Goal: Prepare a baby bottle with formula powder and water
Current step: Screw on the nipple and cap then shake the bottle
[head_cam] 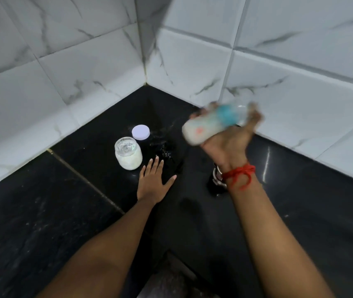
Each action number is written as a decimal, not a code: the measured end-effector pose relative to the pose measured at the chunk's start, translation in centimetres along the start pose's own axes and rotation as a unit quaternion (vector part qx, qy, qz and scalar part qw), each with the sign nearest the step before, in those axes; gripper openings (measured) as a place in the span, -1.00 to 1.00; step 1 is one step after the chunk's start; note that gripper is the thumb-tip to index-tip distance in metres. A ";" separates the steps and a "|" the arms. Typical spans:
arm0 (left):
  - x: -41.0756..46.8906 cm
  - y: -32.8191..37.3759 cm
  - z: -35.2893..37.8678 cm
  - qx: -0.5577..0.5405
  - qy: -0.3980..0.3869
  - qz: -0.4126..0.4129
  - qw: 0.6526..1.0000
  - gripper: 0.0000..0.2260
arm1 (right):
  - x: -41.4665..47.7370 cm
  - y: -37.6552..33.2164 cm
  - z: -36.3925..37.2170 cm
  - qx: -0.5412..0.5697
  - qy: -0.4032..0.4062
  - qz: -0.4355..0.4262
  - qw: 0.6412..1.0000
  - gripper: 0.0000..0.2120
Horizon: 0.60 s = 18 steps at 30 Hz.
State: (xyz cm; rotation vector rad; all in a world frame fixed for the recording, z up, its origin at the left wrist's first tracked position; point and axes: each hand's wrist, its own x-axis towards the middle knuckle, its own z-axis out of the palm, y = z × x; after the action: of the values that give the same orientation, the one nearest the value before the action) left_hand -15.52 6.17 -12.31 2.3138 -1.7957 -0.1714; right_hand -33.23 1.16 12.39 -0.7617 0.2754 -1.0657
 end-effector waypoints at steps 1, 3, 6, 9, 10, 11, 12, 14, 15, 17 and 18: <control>0.2 0.1 0.0 -0.005 0.000 -0.003 1.000 -0.23 | 0.1 -0.3 0.1 0.012 0.000 -0.004 1.000 -0.23; -0.1 0.0 0.0 -0.002 -0.003 -0.003 1.000 -0.24 | 0.4 0.0 -0.5 -0.067 -0.021 0.038 0.997 -0.29; -0.1 -0.1 0.0 -0.004 -0.003 -0.001 1.000 -0.24 | 0.4 0.0 -1.8 -0.036 0.058 0.042 0.997 -0.51; 0.0 0.2 0.0 -0.009 -0.005 -0.007 1.000 -0.24 | -0.1 0.9 -2.6 -0.056 0.060 0.067 0.994 -0.47; -0.1 0.1 0.1 -0.009 -0.003 -0.005 1.000 -0.23 | -0.5 1.1 -2.7 -0.078 0.038 0.079 0.993 -0.49; -0.1 -0.1 0.2 -0.007 -0.002 -0.003 1.000 -0.23 | -1.0 1.5 -2.7 -0.067 0.031 0.089 0.993 -0.50; 0.1 -0.2 0.2 -0.006 -0.004 -0.001 1.000 -0.23 | -0.6 2.1 -2.8 -0.050 0.074 0.089 0.992 -0.49; 0.3 0.0 0.2 -0.005 -0.013 -0.007 1.000 -0.23 | -0.5 2.4 -3.7 0.065 0.102 0.102 0.987 -0.44; 0.2 0.0 0.3 -0.003 -0.009 -0.007 1.000 -0.23 | -0.3 2.6 -4.0 0.034 0.098 0.118 0.988 -0.43; 0.1 -0.2 0.3 -0.004 -0.002 0.001 1.000 -0.22 | -0.9 2.7 -3.7 -0.020 0.049 0.120 0.991 -0.44; 0.2 -0.2 0.4 -0.007 -0.004 0.002 1.000 -0.22 | -0.9 2.4 -3.7 0.009 0.066 0.094 0.993 -0.42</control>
State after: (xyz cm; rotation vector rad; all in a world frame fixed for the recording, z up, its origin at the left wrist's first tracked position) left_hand -15.32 6.03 -12.73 2.3028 -1.7974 -0.1905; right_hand -34.08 0.96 7.96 -0.6364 0.4405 -0.9388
